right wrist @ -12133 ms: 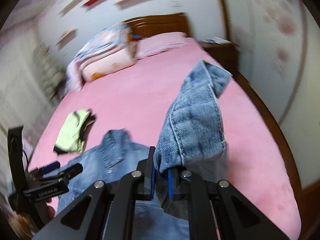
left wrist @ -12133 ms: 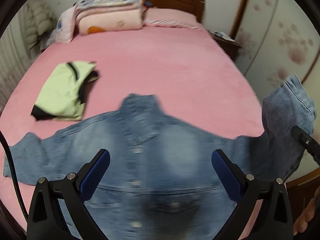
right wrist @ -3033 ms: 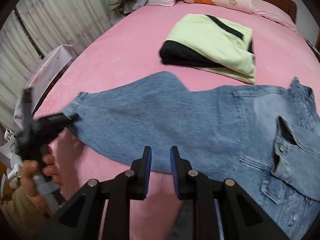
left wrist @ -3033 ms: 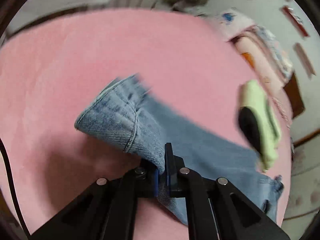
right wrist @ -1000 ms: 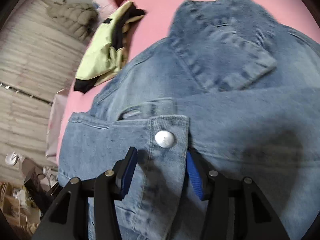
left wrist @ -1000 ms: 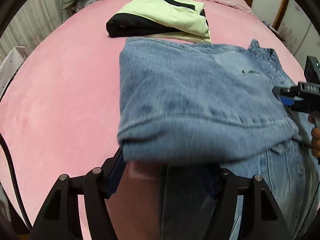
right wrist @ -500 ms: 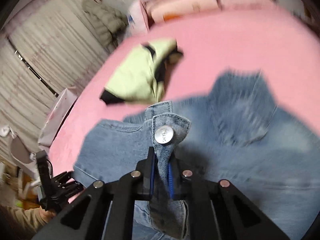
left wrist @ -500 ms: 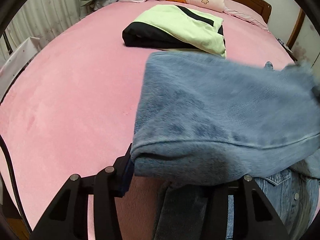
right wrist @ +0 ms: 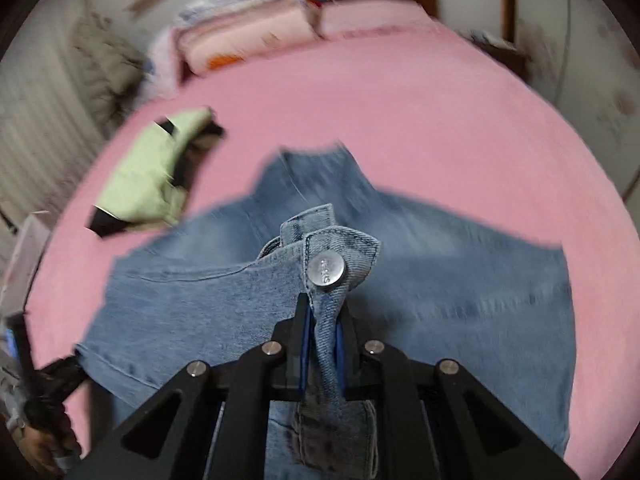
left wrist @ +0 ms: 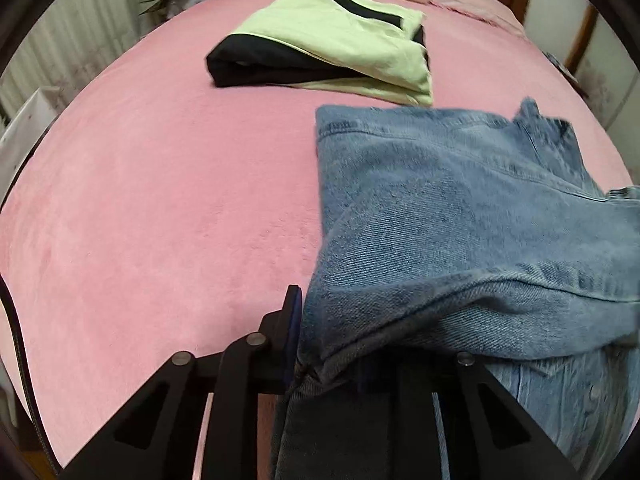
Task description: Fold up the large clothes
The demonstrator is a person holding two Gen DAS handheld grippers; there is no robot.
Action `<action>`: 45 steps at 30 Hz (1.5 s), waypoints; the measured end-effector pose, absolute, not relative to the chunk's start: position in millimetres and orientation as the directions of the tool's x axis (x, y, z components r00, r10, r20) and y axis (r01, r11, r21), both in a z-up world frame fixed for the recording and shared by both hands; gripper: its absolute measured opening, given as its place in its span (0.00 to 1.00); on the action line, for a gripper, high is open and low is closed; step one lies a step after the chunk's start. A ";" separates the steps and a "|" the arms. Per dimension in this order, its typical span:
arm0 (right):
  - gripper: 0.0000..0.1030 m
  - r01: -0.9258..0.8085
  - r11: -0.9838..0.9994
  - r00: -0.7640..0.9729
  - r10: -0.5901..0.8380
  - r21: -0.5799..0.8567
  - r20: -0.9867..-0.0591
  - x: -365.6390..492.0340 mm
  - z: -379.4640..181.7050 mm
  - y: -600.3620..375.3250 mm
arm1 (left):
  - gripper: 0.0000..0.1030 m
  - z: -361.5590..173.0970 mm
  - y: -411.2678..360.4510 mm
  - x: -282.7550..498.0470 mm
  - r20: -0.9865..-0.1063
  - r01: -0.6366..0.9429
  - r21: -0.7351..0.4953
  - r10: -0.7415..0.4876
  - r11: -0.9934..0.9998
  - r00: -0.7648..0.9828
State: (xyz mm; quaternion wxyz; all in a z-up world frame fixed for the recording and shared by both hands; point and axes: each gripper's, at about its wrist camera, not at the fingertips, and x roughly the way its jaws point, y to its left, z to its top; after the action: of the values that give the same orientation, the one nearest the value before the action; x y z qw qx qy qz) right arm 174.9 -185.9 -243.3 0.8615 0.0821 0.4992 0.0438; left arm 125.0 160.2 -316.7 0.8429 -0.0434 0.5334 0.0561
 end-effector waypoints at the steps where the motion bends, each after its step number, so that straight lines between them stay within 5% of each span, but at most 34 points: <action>1: 0.10 0.025 0.982 0.480 0.155 0.189 -0.864 174.0 -253.2 -190.3 | 0.19 -316.8 158.4 123.1 -0.906 -0.122 -0.005 0.047 0.992 0.420; 9: 0.10 -0.032 0.998 0.452 0.063 0.055 -0.890 185.5 -264.0 -180.1 | 0.16 -306.3 148.3 108.7 -0.902 0.056 0.075 0.043 0.996 0.430; 13: 0.23 -0.077 0.997 0.335 0.012 -0.015 -0.942 197.9 -298.7 -178.4 | 0.18 -313.4 141.8 107.2 -0.912 0.092 0.106 0.060 0.990 0.405; 17: 0.26 -0.005 0.989 0.315 0.143 0.149 -0.938 191.9 -295.6 -208.2 | 0.34 -306.1 148.0 105.3 -0.913 0.057 0.076 0.047 0.995 0.406; 20: 0.44 0.058 0.950 0.348 0.268 0.306 -0.898 168.6 -281.0 -236.0 | 0.53 -302.5 156.6 101.2 -0.910 0.024 0.056 0.041 0.998 0.414; 26: 0.45 0.110 0.926 0.291 0.316 0.360 -0.903 128.2 -295.7 -252.3 | 0.52 -307.0 155.6 97.9 -0.909 0.029 0.069 0.051 0.997 0.415; 27: 0.45 0.124 0.923 0.273 0.321 0.365 -0.907 125.3 -302.8 -252.1 | 0.48 -308.1 154.5 99.0 -0.910 0.028 0.065 0.048 0.997 0.413; 29: 0.45 0.133 0.913 0.261 0.343 0.385 -0.902 124.7 -314.3 -249.2 | 0.23 -309.8 151.9 100.3 -0.911 0.032 0.052 0.035 0.998 0.411; 32: 0.32 0.113 0.921 0.273 0.332 0.373 -0.903 124.8 -317.2 -244.0 | 0.17 -310.3 146.6 101.2 -0.908 0.027 0.072 0.055 0.997 0.415; 34: 0.01 0.098 0.943 0.297 0.279 0.319 -0.913 123.5 -307.1 -245.9 | 0.16 -309.2 144.9 99.0 -0.902 0.036 0.085 0.061 0.996 0.427; 45: 0.04 0.016 0.984 0.271 0.164 0.175 -0.948 126.3 -320.6 -251.1 | 0.20 -321.4 135.7 92.7 -0.906 0.233 0.167 0.056 0.958 0.419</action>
State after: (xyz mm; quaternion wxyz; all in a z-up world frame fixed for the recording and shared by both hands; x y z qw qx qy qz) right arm 126.3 -251.1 -320.6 0.7936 0.0748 0.6020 0.0467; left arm 92.7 135.7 -321.4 0.8315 0.1348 0.5362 -0.0531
